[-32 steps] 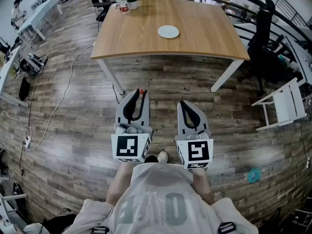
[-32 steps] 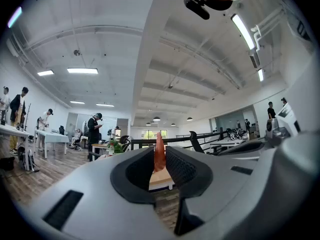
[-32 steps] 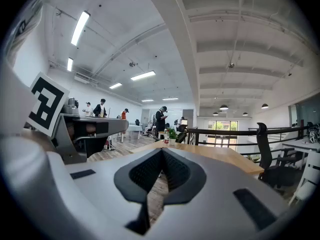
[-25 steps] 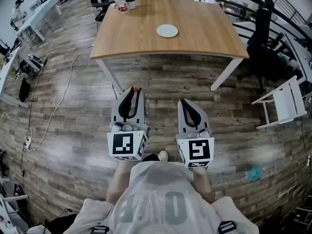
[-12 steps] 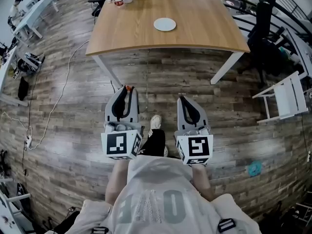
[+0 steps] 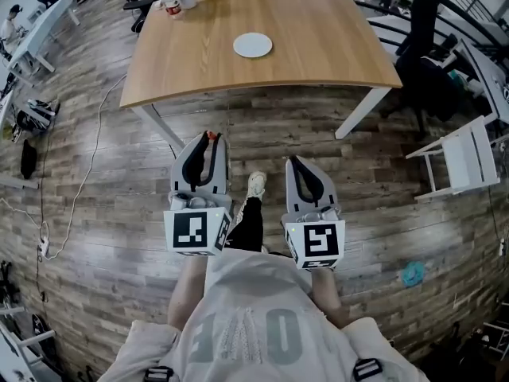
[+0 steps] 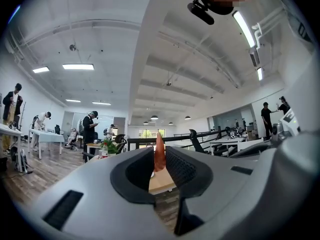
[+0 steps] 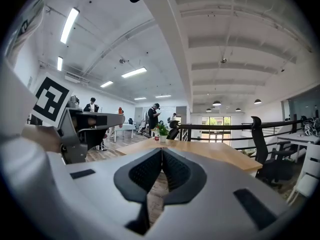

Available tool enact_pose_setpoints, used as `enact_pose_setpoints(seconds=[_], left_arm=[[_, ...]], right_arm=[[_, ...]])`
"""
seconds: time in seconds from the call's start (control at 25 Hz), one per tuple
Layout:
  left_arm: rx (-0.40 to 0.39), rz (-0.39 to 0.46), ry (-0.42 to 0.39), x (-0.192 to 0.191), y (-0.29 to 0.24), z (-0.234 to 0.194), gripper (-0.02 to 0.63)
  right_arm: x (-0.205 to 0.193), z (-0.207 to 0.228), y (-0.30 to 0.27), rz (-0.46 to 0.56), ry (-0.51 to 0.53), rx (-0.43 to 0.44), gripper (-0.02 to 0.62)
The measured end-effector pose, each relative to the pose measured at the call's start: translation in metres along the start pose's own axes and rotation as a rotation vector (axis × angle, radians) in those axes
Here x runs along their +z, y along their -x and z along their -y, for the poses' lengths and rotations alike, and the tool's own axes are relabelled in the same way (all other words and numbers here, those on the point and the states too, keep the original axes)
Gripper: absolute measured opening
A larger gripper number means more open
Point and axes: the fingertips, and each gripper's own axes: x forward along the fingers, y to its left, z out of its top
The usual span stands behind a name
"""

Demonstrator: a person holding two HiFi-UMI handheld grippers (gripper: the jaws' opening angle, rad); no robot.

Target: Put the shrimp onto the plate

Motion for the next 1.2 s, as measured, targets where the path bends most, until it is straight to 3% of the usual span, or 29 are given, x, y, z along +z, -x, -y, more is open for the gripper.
enact_pose_setpoints(seconds=[0.32,0.76,0.96,1.2], left_arm=[[-0.036,-0.005,-0.009,-0.003,-0.116,-0.022,0.074],[-0.006,0.069,0.012,0.014,-0.289,-0.085,0.075],[0.024,0.082,0.015,0.012,-0.34,-0.116,0.074],[0.055,0.061,0.056,0.001,-0.384,-0.146,0.074]], right_arm=[[0.017,0.067,-0.089,0.007,-0.024,-0.054,0.02],[0.079,0.152,-0.251,0.058,0.08,-0.041,0.02],[0.083,0.167,-0.317,0.054,0.089,-0.007,0.02],[0.086,0.169,-0.356,0.021,0.088,0.023,0.02]])
